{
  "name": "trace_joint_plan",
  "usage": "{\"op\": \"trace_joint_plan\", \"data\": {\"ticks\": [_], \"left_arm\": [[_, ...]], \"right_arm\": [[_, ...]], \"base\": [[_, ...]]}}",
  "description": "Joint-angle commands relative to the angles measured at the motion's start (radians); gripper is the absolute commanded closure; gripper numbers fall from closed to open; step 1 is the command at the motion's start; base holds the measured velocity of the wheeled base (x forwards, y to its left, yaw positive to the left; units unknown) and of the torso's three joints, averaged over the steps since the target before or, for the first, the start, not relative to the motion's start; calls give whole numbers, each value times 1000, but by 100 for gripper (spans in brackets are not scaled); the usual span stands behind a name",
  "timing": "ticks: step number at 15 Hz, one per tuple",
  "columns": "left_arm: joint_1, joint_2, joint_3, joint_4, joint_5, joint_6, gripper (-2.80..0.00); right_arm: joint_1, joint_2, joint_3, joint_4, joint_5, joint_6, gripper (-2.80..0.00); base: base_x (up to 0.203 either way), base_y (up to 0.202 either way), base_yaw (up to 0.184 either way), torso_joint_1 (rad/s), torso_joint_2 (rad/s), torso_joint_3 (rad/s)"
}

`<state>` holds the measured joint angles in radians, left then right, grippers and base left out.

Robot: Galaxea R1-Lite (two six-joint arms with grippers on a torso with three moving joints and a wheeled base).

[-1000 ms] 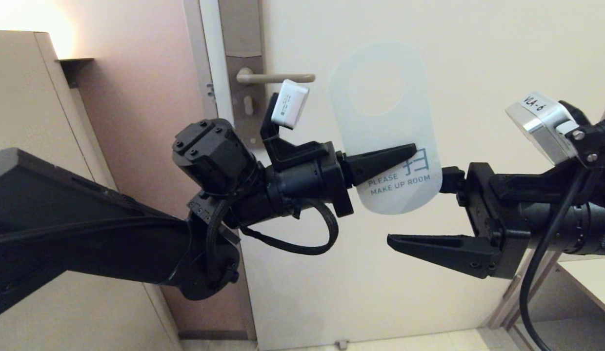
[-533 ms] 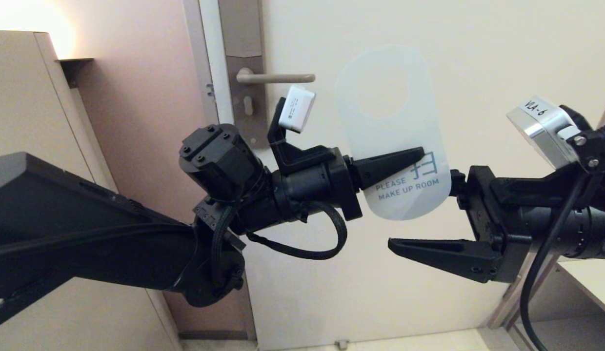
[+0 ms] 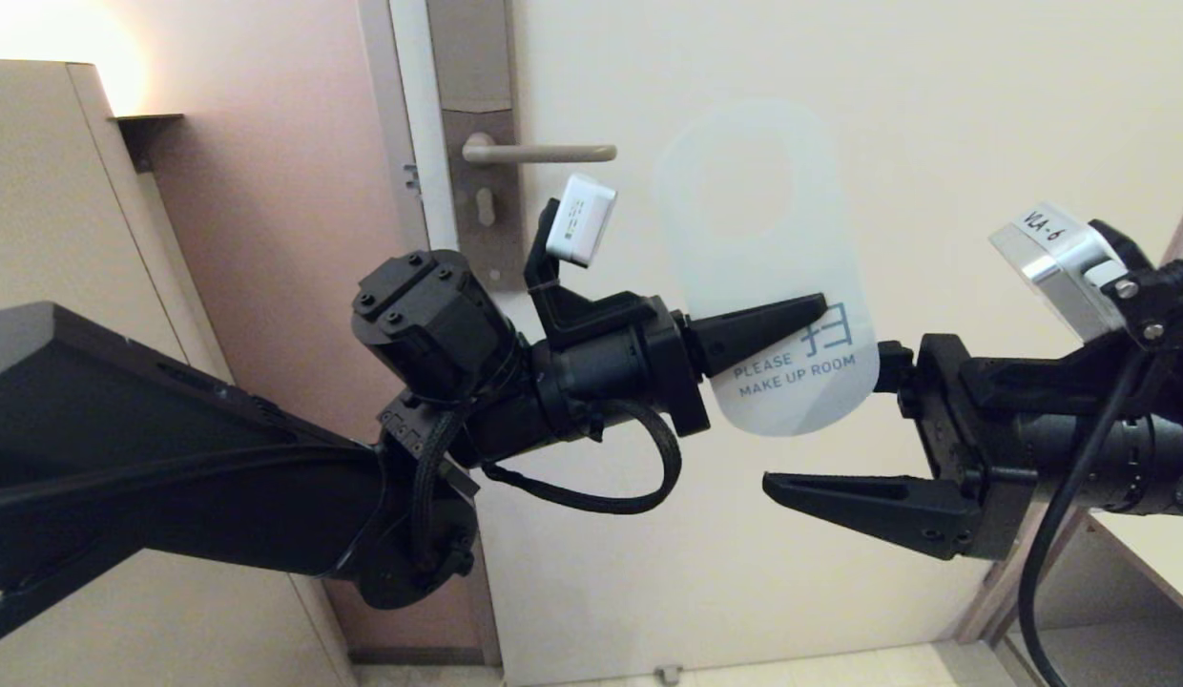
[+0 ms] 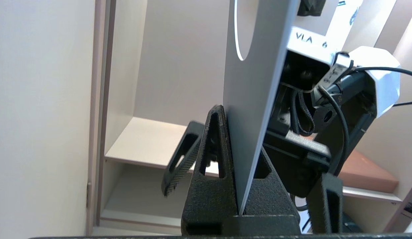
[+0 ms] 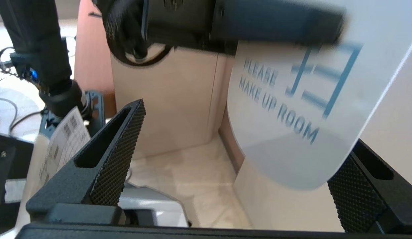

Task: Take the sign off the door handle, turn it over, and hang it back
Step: Hand it to the other hand

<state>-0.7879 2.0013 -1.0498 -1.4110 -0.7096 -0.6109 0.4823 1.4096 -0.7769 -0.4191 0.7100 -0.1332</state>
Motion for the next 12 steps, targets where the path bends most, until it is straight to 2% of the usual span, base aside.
{"op": "trace_joint_plan", "data": {"ticks": [1,12], "left_arm": [[-1,-6,12,-8,-5,-4,0],[-7,-26,37,-5,-8,-12,0]], "right_arm": [[-2,-4,28,-3,3,-2,-280],[-27,-6,5,-3,2,0,-280]], "base": [[0,0,0,0,0,0],[0,0,0,0,0,0]]}}
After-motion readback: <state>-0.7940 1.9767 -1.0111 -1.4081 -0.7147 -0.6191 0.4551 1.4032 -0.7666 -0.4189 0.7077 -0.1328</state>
